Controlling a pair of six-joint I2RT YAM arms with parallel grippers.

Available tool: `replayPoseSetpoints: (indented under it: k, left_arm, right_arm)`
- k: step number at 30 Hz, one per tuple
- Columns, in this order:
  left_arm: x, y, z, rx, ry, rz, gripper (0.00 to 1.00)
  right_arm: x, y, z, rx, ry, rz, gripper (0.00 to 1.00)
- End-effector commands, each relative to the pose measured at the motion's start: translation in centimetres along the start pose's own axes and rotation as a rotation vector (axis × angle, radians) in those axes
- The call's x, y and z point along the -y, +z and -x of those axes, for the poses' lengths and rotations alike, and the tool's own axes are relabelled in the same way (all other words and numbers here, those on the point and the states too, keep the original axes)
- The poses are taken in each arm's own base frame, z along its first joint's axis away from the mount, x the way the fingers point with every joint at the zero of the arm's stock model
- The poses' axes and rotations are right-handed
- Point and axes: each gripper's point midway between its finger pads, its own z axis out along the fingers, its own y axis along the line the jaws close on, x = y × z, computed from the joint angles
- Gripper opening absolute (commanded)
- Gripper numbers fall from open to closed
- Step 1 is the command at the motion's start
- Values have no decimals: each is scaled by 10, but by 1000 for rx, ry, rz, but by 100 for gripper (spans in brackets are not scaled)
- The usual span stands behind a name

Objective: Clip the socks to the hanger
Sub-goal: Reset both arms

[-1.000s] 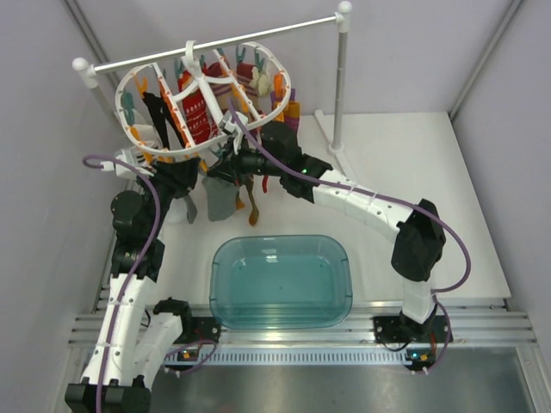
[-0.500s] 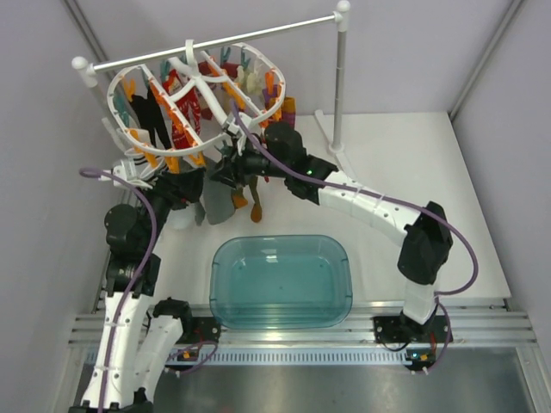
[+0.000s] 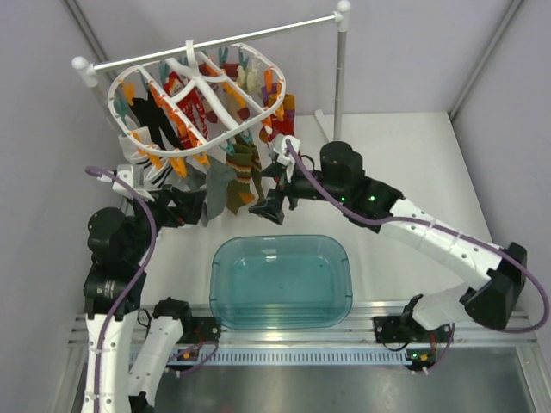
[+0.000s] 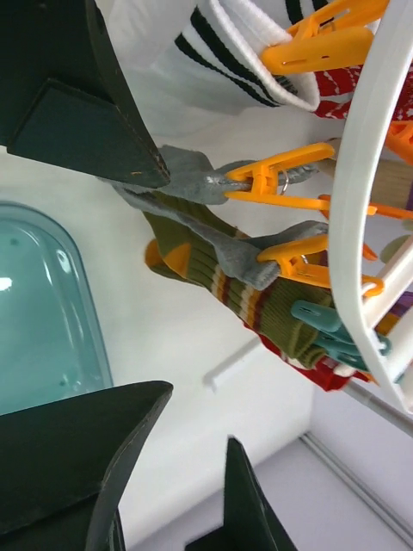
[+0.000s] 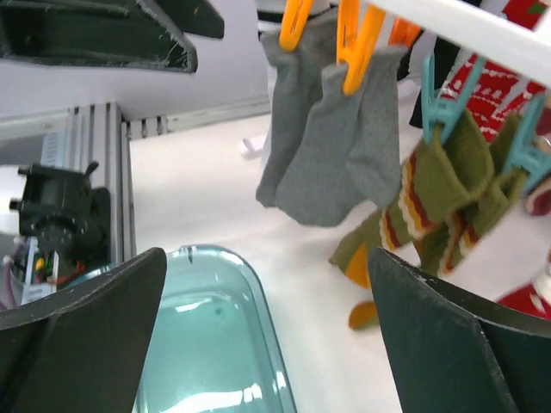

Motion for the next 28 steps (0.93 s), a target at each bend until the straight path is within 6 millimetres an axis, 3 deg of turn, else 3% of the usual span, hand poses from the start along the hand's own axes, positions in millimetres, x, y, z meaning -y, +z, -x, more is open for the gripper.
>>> replayPoseSetpoints:
  k: [1, 2, 4, 5, 7, 8, 9, 10, 11, 13, 14, 15, 17, 19, 23, 28]
  left_arm:
    - [-7, -4, -26, -171, 111, -1, 98]
    - [-7, -5, -25, -177, 130, -1, 98]
    - [-13, -2, -31, -220, 190, 1, 98]
    - [-14, -2, -29, -228, 212, 2, 98]
    - [-20, 0, -33, -261, 270, 9, 98]
    - [-28, 2, -36, -288, 276, 43, 98]
    - [-32, 3, -37, -297, 284, 58, 98]
    - [-36, 4, -40, -310, 291, 73, 98]
    - [-40, 4, -42, -316, 295, 84, 98]
    - [-45, 4, -45, -316, 298, 106, 98]
    - [-49, 4, -51, -324, 296, 117, 98]
    - [-52, 6, -50, -312, 326, 117, 98]
    - [-55, 5, -57, -310, 349, 113, 98]
    - [-56, 5, -58, -300, 366, 104, 98]
    - [-59, 7, -63, -301, 362, 108, 98]
    - [-59, 5, -55, -265, 360, 126, 98]
  right_arm:
    - [12, -37, -3, -14, -52, -56, 100]
    - [16, -44, -14, -34, -42, -76, 100]
    - [30, -65, -12, -19, -45, -138, 100]
    - [35, -72, -26, -43, -32, -162, 100]
    - [46, -93, -29, -42, -49, -233, 100]
    - [64, -107, -52, -83, -28, -310, 100]
    - [69, -122, -51, -64, -36, -355, 100]
    - [89, -143, -62, -72, -5, -438, 100]
    - [93, -154, -86, -105, 28, -471, 100]
    - [100, -188, -96, -112, 45, -565, 100]
    - [97, -196, -115, -139, 63, -579, 100]
    - [91, -209, -109, -111, 44, -604, 100]
    - [86, -222, -126, -125, 70, -633, 100]
    - [79, -237, -129, -109, 81, -668, 100]
    - [69, -247, -145, -111, 103, -687, 100]
    - [60, -256, -143, -79, 96, -700, 100]
